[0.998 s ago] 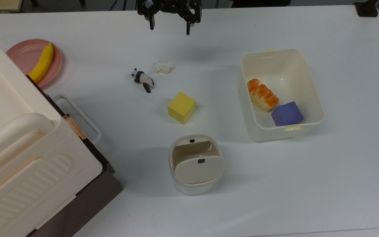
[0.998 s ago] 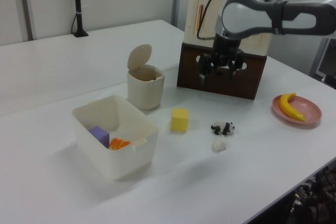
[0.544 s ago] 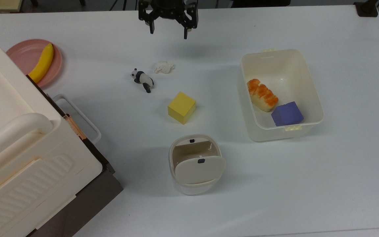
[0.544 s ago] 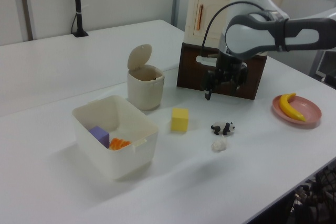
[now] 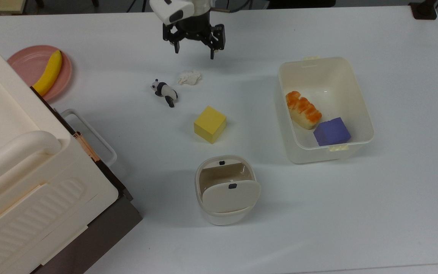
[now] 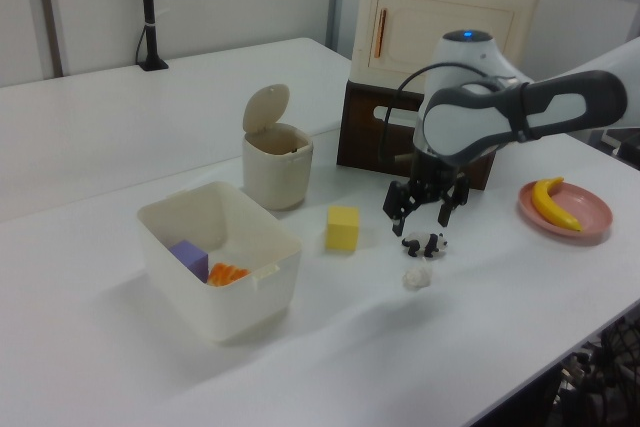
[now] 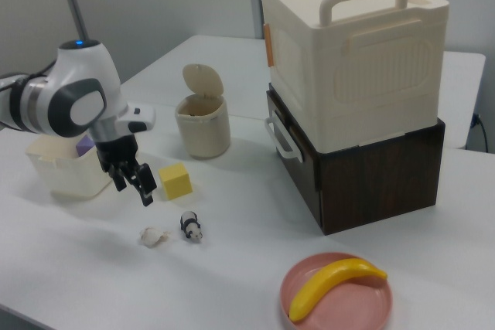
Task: Grab it up and put it in the trash
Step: 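Lower the open gripper over the white crumpled paper beside the panda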
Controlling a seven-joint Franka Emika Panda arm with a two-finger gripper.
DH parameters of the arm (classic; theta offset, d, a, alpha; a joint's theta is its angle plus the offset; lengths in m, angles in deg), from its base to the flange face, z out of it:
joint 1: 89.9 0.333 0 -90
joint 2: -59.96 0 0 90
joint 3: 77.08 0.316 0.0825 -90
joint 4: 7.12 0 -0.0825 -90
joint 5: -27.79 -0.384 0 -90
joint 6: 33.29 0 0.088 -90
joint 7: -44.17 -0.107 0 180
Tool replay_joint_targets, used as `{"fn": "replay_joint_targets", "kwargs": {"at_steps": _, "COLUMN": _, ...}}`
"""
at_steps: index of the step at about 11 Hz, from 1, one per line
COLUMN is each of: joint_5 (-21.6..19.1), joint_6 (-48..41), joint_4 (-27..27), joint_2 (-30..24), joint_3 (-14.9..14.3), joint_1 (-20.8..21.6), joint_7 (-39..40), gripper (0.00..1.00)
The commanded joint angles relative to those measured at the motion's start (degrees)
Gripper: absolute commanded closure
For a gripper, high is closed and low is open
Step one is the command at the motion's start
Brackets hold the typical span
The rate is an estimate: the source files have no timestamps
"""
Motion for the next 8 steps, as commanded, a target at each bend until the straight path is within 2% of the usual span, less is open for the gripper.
{"fn": "replay_joint_targets", "kwargs": {"at_steps": 1, "joint_5": 0.05, "joint_6": 3.04, "joint_4": 0.69, "joint_2": 3.63, "joint_3": 0.16, "joint_1": 0.23, "joint_7": -0.65, "gripper": 0.0}}
{"fn": "replay_joint_targets", "kwargs": {"at_steps": 8, "joint_5": 0.49, "joint_6": 5.25, "joint_4": 0.51, "joint_2": 9.09, "joint_3": 0.16, "joint_1": -0.21, "joint_7": -0.3, "gripper": 0.0}}
